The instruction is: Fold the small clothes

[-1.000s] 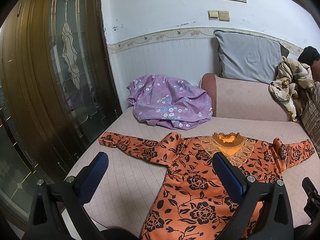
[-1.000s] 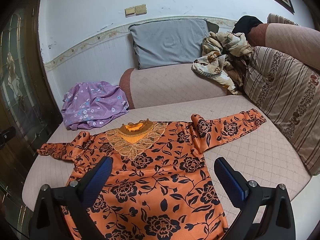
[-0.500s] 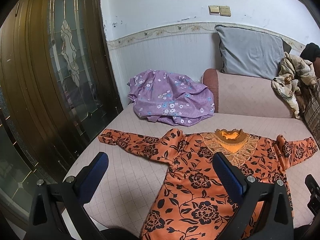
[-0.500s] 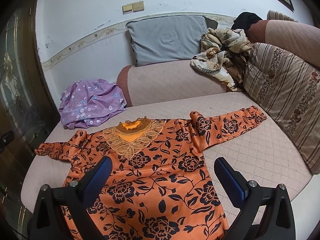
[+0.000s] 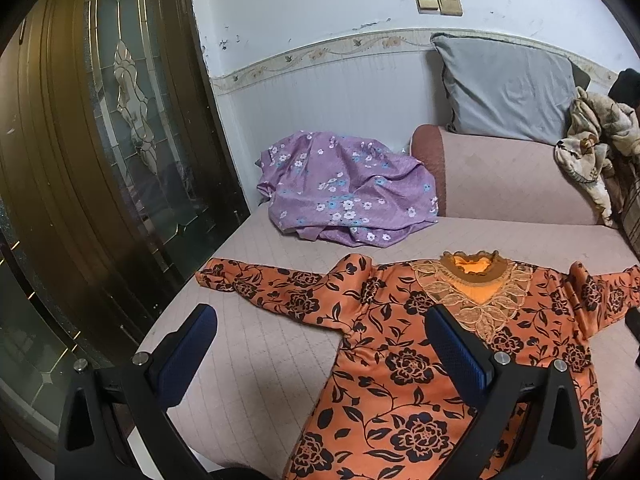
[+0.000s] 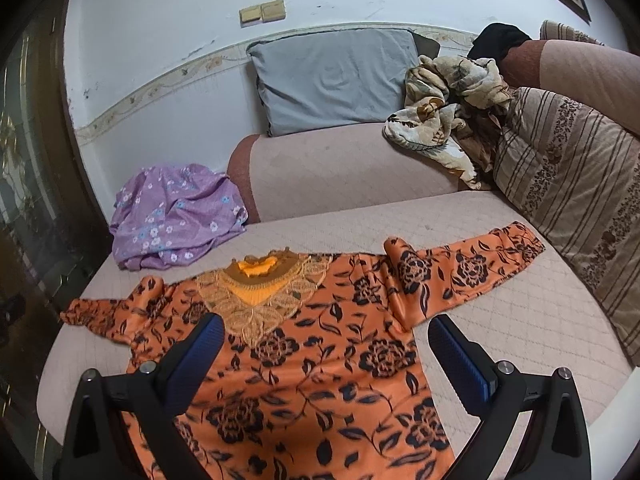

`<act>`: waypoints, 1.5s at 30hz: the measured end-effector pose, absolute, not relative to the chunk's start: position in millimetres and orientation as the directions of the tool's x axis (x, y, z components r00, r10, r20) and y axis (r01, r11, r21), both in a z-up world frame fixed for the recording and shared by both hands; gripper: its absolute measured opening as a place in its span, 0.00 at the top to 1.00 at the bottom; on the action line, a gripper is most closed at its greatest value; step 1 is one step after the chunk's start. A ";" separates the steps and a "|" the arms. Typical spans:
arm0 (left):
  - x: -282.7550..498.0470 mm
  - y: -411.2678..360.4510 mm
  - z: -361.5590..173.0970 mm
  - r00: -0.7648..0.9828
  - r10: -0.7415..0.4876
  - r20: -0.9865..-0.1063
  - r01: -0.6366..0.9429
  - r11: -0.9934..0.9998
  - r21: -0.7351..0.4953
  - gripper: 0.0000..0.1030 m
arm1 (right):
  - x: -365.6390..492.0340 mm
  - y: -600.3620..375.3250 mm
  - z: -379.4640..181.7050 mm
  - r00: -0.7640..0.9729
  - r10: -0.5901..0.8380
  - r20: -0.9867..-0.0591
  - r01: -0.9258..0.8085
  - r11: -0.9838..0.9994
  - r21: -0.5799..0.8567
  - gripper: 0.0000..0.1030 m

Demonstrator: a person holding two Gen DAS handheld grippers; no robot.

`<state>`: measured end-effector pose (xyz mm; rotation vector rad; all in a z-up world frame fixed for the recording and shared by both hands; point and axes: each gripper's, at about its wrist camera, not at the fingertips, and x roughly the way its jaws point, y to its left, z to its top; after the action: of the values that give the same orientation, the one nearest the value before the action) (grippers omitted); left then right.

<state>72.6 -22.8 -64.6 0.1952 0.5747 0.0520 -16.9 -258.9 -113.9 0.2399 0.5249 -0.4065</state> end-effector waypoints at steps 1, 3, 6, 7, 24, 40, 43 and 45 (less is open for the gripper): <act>74.5 -24.4 -65.4 0.837 0.109 -0.536 0.004 0.979 0.204 0.00 | -12.5 -261.8 -113.6 0.792 -0.309 -0.527 0.434 0.892 0.129 0.00; 77.8 -27.8 -66.7 0.836 0.115 -0.537 0.003 0.977 0.214 0.00 | -4.6 -267.5 -113.2 0.793 -0.303 -0.529 0.434 0.889 0.142 0.00; 82.0 -33.5 -68.2 0.835 0.120 -0.537 0.004 0.975 0.224 0.00 | 4.8 -274.8 -112.6 0.800 -0.289 -0.526 0.435 0.883 0.177 0.00; 83.2 -35.4 -68.6 0.834 0.120 -0.538 0.005 0.974 0.226 0.00 | 6.9 -276.5 -112.7 0.801 -0.289 -0.524 0.434 0.883 0.178 0.00; 109.5 -95.6 -92.7 0.816 0.094 -0.570 0.091 0.954 0.286 0.00 | 23.4 -344.9 -148.3 0.762 -0.274 -0.586 0.494 0.832 0.254 0.00; 155.8 -148.9 -271.8 0.403 0.080 -0.912 0.337 0.913 0.230 0.00 | -38.6 -680.2 -280.8 0.737 -0.231 -0.635 0.675 0.205 0.709 0.46; 152.1 -146.6 -290.9 0.374 0.095 -0.923 0.349 0.907 0.235 0.00 | -23.8 -702.9 -281.9 0.721 -0.263 -0.641 0.692 0.220 0.688 0.49; 150.8 -143.2 -289.7 0.385 0.070 -0.920 0.334 0.919 0.210 0.00 | -9.6 -718.3 -286.4 0.704 -0.282 -0.651 0.708 0.219 0.671 0.49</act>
<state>150.8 -143.2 -289.7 0.3934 1.1715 -0.1736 -9.6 -718.3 -286.4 1.1604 0.4369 -0.7162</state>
